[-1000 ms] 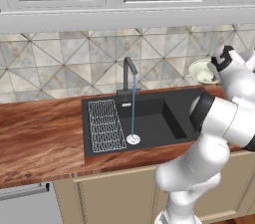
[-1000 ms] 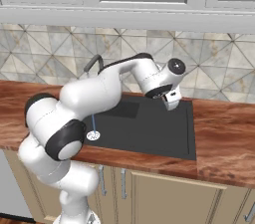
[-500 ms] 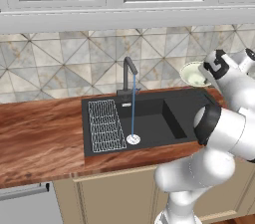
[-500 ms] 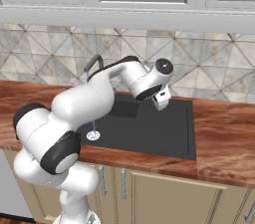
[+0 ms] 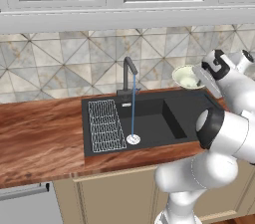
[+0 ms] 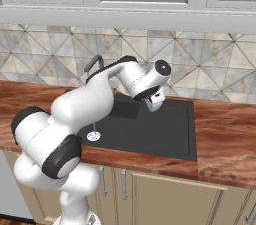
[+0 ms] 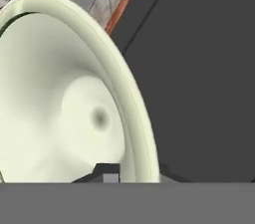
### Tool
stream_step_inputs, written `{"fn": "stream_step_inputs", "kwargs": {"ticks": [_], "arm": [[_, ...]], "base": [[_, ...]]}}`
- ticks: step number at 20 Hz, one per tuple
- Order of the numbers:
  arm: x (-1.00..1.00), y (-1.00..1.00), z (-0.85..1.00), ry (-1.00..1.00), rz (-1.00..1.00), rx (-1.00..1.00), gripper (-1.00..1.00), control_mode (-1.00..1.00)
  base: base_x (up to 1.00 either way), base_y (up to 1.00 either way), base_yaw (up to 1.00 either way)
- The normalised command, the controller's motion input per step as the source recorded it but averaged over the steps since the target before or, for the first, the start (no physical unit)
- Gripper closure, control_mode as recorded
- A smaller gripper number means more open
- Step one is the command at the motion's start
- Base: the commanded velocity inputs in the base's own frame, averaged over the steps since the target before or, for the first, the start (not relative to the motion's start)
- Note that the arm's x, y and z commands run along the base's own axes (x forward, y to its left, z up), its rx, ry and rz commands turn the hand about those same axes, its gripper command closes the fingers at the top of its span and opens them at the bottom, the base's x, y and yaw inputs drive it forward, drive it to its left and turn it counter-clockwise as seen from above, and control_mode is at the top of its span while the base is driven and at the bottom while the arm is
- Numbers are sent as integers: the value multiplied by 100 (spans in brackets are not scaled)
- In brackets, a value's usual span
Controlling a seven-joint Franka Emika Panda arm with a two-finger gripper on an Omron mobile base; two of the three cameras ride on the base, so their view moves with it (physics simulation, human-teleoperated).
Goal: Rinse each bowl for a few seconds and place them down in the sink or on the counter.
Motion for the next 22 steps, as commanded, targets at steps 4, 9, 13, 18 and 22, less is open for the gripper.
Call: {"fn": "stream_step_inputs", "kwargs": {"ticks": [4, 9, 13, 18, 22], "arm": [[0, 31, -2, 7, 8, 3, 100, -100], [0, 34, -2, 6, 7, 0, 100, -100], [0, 33, -1, 6, 7, 0, 100, -100], [0, 37, -2, 5, 7, 1, 100, -100], [0, 37, -6, 4, 8, 2, 100, -100]], "base": [[0, 0, 0], [0, 0, 0], [0, 0, 0], [0, 0, 0], [0, 0, 0]]}}
